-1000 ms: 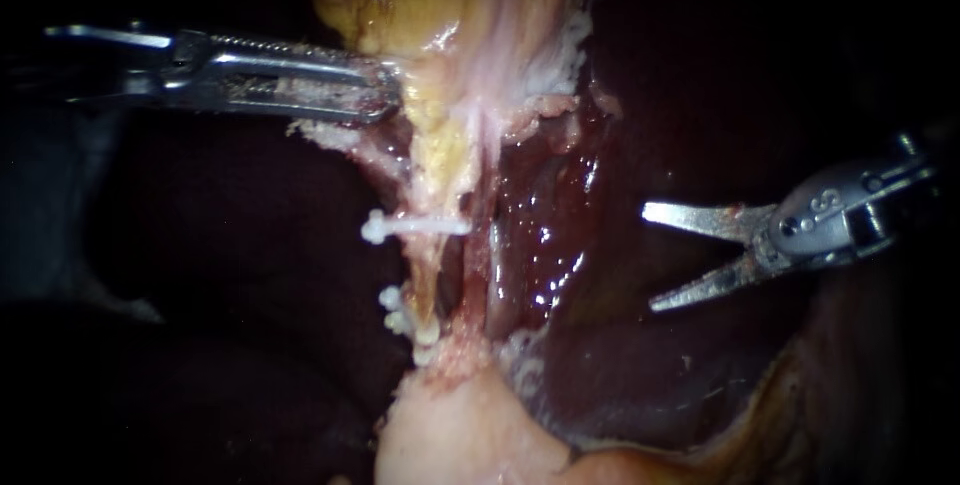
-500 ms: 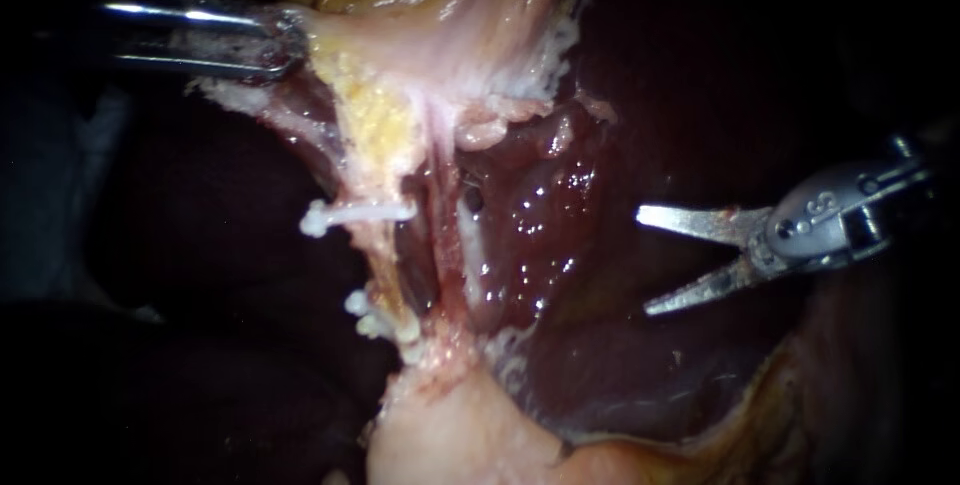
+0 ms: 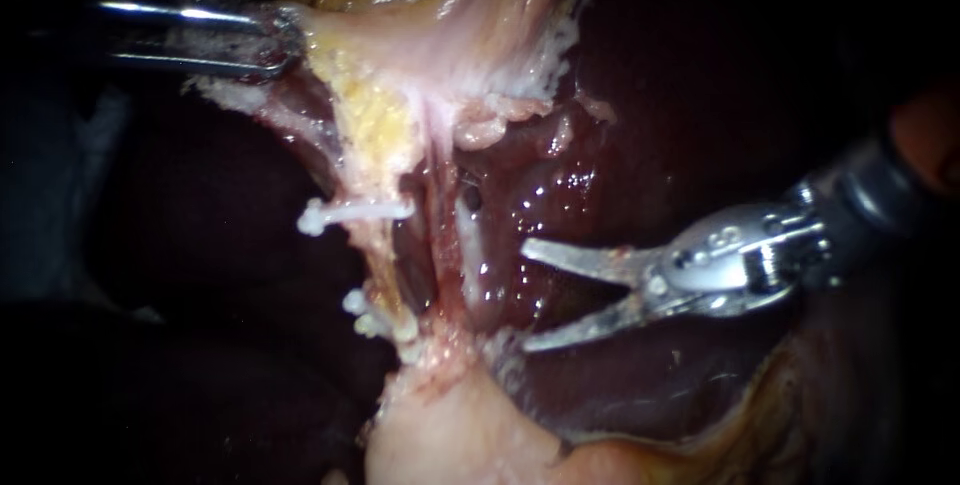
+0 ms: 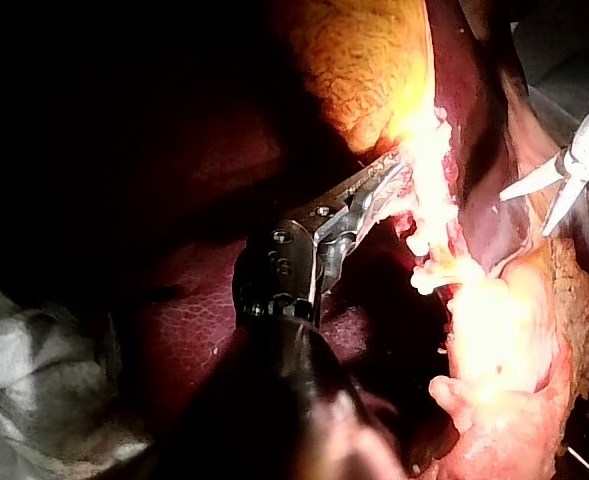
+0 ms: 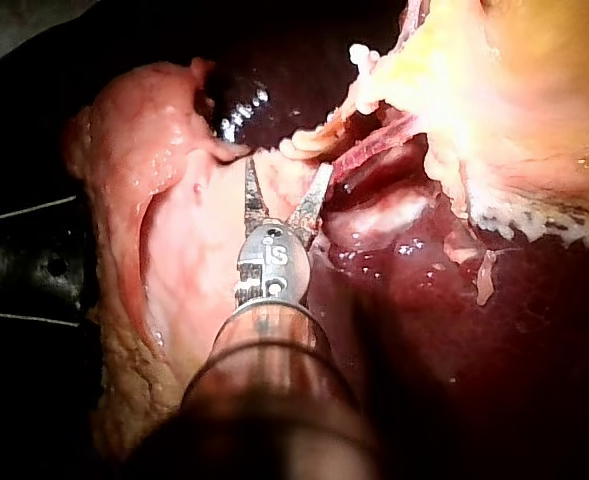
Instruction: Go to the cutting position left tube
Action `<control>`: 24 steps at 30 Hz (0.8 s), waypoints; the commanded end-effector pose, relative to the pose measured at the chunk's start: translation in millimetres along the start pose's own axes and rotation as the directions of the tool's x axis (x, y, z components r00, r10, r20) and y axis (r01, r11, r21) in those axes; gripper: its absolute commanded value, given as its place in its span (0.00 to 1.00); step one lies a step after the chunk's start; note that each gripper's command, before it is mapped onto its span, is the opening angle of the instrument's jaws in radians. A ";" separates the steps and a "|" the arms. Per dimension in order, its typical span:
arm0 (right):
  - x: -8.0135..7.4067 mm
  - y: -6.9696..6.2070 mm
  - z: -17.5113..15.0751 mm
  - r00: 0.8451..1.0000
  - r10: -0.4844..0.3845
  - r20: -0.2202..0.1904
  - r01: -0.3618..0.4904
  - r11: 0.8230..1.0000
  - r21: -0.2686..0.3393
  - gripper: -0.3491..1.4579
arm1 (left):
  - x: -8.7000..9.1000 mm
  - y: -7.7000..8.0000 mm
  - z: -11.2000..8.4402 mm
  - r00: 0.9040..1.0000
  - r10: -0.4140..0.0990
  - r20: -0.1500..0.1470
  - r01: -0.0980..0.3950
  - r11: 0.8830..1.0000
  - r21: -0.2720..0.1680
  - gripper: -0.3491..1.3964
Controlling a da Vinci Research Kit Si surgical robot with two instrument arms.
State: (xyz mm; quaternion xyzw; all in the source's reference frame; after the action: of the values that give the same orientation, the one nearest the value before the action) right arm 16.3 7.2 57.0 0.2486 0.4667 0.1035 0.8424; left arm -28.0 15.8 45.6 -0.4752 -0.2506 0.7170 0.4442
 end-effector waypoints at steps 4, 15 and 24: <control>0.1 0.3 2.6 0.999 0.031 -0.008 -0.031 0.999 0.025 0.98 | -0.1 0.0 0.1 1.000 0.000 0.000 0.000 1.000 0.002 0.00; -1.2 3.2 6.8 0.997 0.082 -0.014 -0.081 0.995 0.062 0.97 | -0.1 0.1 0.1 1.000 0.000 -0.001 0.000 1.000 0.003 0.00; -2.6 5.9 7.9 0.996 0.087 -0.012 -0.087 0.995 0.057 0.97 | -0.2 0.1 0.3 1.000 0.000 -0.001 0.000 1.000 0.004 0.00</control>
State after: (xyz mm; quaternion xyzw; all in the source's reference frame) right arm 21.9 8.8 65.7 0.2927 0.4650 0.1278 0.8257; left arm -28.3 15.6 45.6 -0.4749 -0.2489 0.7171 0.4453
